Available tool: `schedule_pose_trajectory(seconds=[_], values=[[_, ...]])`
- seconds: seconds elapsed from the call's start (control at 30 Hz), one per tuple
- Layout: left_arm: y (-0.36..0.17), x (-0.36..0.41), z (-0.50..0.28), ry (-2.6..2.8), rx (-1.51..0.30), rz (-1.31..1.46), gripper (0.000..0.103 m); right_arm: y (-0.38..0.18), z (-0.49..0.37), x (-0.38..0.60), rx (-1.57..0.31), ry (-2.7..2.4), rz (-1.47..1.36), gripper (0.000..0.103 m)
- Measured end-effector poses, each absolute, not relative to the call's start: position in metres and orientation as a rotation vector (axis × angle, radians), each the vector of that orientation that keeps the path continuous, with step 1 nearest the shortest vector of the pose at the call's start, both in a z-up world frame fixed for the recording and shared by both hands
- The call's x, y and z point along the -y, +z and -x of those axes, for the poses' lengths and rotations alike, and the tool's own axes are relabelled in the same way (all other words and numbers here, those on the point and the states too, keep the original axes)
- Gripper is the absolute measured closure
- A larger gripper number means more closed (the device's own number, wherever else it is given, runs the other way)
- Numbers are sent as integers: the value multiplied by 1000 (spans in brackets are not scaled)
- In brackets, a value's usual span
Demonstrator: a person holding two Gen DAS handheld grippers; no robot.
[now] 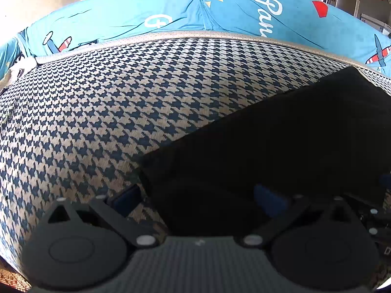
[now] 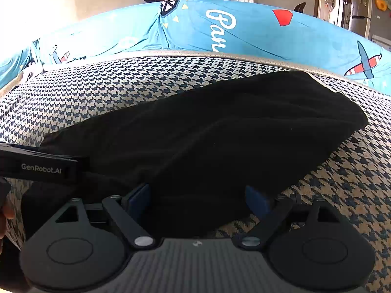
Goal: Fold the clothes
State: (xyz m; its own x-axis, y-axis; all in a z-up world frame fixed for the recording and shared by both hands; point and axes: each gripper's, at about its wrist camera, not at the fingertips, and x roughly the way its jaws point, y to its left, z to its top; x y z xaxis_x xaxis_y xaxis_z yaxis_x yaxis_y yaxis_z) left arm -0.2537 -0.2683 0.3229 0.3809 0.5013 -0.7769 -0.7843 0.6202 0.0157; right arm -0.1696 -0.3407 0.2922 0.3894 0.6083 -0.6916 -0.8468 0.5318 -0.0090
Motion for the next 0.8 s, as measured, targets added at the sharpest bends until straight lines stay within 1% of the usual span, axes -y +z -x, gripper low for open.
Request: schedule_pose_trajectory(seconds=[0.37,0.43,0.5,0.8], values=[[323,277,263,843,-822,377,0,294,174,348,-691,958,403,16],[323,279,265,843,-821,378,0,294,174,349,-692,958,405,15],[323,280,267,841,-820,380,0,294,175,352,-701,954,407,10],[329,284,283,838,-789,423,0,300,184,369,-713,954,387,11]])
